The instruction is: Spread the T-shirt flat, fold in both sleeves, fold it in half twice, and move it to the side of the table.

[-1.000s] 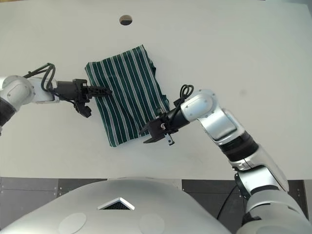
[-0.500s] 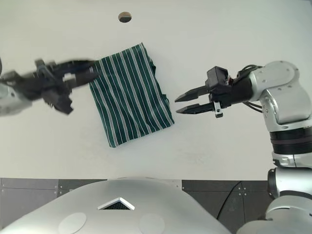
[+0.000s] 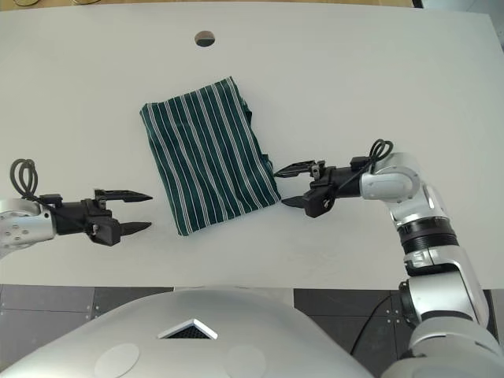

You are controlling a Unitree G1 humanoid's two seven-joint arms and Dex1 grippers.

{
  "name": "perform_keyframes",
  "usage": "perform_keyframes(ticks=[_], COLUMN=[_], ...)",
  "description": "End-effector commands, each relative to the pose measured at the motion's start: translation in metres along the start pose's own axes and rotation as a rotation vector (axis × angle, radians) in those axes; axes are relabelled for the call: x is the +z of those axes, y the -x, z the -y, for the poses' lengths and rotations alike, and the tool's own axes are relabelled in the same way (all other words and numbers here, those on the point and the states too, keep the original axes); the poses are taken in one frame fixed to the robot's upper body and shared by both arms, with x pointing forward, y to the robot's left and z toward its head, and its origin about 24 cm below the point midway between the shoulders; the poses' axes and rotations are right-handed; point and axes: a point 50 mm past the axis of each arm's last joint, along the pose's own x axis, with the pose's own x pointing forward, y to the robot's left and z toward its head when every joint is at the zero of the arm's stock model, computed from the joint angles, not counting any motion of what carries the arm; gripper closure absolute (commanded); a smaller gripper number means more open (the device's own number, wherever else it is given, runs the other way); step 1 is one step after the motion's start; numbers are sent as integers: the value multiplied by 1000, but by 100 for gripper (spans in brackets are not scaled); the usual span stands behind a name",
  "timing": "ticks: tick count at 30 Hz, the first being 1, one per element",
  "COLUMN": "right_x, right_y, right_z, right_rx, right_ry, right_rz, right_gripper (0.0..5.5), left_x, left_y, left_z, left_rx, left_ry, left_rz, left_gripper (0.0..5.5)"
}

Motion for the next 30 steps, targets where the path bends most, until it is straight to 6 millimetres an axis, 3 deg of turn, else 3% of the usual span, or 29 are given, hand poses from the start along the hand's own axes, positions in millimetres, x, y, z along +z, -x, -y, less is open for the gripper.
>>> perform_keyframes(ticks=[1,7,11,25,30], right_x=[-4,-4,-1,-9,-9], right_y=[-26,-42,-49,-47,-47], right_z=[-9,-16,-18,-12,-10], right_rx=[55,59,71,24,16], right_ry=[49,74,79,40,50], right_rz=[-12,9,29,-21,-16], right_gripper=[209,209,209,500,525], left_x=[-8,0,2,15,18], left_y=[-21,-40,-43,-53,-55], left_z=[23,39,38,11,5], left_rx=[-26,-46,-35,53,68], left_ry=[-10,-19,-25,-93,-101], left_rz=[-17,77,96,150,159], left_gripper=[237,237,237,475,539])
